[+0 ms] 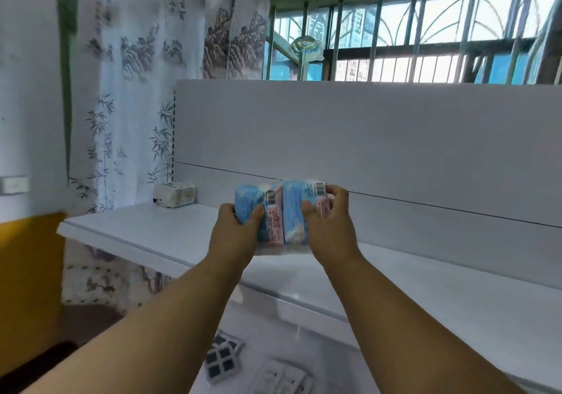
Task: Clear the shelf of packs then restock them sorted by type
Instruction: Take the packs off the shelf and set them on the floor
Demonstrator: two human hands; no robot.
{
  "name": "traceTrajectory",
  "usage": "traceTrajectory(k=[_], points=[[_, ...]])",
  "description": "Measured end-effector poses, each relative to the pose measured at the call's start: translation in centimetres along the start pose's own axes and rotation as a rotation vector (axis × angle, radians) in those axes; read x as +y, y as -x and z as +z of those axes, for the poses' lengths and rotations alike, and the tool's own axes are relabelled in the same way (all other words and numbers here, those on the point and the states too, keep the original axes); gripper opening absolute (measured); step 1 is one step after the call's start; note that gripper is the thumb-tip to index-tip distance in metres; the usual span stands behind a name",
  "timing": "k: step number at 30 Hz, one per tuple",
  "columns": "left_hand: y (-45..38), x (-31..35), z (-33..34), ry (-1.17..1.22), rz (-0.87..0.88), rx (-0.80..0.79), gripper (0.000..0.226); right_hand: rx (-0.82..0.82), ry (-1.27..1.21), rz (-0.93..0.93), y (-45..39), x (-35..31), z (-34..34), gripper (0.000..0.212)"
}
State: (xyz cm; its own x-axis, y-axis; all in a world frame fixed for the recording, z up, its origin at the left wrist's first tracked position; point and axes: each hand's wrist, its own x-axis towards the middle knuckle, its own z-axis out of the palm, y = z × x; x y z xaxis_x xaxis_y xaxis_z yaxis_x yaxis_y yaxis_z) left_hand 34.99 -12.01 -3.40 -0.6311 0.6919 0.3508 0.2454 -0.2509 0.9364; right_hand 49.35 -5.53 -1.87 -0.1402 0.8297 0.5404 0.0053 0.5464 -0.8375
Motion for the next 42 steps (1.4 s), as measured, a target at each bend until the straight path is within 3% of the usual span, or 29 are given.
traceTrajectory(k=[4,12,19,27,34,42], points=[[5.1,1.5,-2.3,-0.078,0.046,0.017,0.032,-0.009,-0.020,0.013,5.6,-2.2,-1.1,0.040],[19.0,3.6,-6.2,-0.168,0.158,-0.042,0.028,0.155,0.093,0.046,20.2,-6.5,-5.0,0.046],[34.0,0.5,-10.0,-0.098,-0.011,-0.285,0.040,0.233,0.125,0.266,38.0,-8.6,-9.5,0.043],[49.2,-3.2,-10.5,-0.155,-0.151,-0.435,0.030,0.284,0.190,0.426,53.3,-6.8,-16.2,0.050],[66.3,-12.5,-7.7,-0.317,-0.370,-0.520,0.024,0.228,0.296,0.713,68.9,1.2,-25.0,0.043],[87.1,-32.3,-6.7,-0.568,-0.695,-0.676,0.028,0.184,0.449,1.065,91.8,18.1,-31.4,0.041]])
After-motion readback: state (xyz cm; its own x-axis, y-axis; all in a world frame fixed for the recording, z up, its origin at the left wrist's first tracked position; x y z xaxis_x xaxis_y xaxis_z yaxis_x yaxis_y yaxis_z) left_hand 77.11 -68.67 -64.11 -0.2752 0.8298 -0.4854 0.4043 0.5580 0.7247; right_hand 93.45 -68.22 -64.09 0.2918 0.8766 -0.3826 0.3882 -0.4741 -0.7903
